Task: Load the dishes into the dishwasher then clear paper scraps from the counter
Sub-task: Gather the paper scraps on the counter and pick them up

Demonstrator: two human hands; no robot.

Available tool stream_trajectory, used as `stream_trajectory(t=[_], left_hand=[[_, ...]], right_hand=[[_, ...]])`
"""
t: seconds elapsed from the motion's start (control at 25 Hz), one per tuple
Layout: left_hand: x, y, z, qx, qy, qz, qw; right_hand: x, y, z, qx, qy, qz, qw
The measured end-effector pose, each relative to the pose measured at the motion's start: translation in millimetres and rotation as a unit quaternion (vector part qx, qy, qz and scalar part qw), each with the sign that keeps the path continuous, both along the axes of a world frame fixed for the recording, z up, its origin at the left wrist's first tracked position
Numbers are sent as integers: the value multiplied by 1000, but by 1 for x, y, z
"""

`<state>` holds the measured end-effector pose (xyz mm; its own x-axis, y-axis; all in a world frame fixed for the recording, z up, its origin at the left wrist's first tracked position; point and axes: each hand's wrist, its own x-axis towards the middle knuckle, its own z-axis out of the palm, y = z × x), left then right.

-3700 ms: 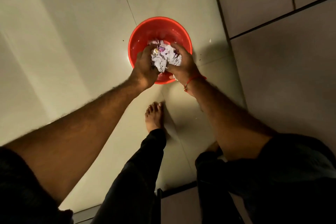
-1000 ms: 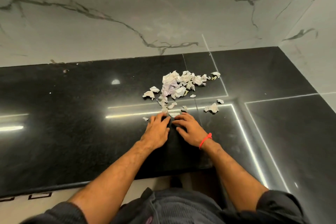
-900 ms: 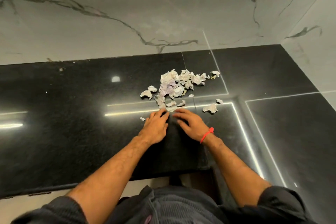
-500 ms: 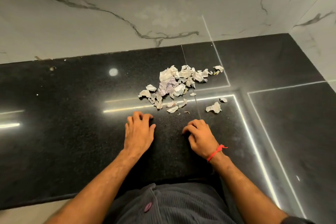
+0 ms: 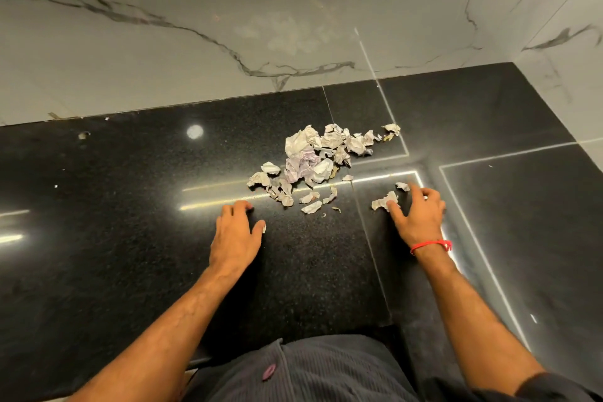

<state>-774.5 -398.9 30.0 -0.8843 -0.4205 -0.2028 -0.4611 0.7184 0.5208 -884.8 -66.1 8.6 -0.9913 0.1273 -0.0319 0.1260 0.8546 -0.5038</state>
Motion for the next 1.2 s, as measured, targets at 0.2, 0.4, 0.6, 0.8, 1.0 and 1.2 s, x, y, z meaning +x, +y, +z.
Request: stream_trajectory(t=[0.2, 0.4, 0.6, 0.8, 1.0, 1.2], left_hand=[[-32, 40, 5, 112, 32, -43, 992], [-48, 34, 11, 87, 107, -3, 990], [-57, 15, -1, 81, 28, -14, 996], [-64, 16, -2, 60, -6, -18, 998], [-73, 9, 0, 53, 30, 31, 998], [-82, 3, 11, 47, -43, -51, 997]], right_hand=[[9, -67, 0, -134, -14, 132, 982], [-40, -55, 23, -272, 14, 63, 960], [-129, -20, 24, -127, 13, 122, 984], [-164, -45, -4, -22, -31, 188, 981], [-122, -109, 0, -60, -15, 300, 952], [-61, -148, -6, -123, -12, 344, 931]])
